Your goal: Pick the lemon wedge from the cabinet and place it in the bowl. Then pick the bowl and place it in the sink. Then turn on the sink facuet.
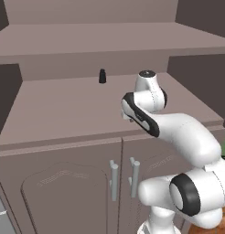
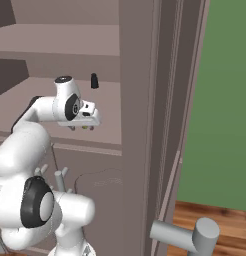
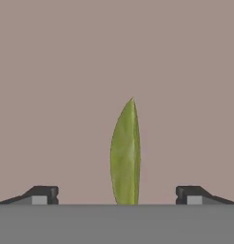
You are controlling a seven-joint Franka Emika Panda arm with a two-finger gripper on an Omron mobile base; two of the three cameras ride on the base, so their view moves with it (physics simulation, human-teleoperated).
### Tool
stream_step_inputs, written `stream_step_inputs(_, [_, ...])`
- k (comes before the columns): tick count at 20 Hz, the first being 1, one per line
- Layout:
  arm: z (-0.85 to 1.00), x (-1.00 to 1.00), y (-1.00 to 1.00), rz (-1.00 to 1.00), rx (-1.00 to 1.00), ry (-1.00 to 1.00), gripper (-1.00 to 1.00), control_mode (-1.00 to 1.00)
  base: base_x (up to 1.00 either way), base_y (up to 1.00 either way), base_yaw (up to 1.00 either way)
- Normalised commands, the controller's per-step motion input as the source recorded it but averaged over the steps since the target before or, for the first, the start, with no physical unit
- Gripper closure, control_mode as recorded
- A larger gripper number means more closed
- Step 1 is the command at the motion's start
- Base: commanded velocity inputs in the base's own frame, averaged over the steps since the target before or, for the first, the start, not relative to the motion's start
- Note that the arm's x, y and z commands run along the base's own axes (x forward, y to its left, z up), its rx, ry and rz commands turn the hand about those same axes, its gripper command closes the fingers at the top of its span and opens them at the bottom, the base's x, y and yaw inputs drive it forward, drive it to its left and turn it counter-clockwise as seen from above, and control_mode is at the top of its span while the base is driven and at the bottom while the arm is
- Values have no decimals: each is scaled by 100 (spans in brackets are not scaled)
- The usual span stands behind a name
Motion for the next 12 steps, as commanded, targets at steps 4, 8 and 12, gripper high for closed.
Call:
stream_step_inputs(4, [-2,20,0,0,3,0,-100,-100,0,0,0])
stream_step_inputs(8, [-26,33,0,0,0,0,-100,-100,0,0,0])
stream_step_inputs(12, [-19,30,0,0,0,0,-100,-100,0,0,0])
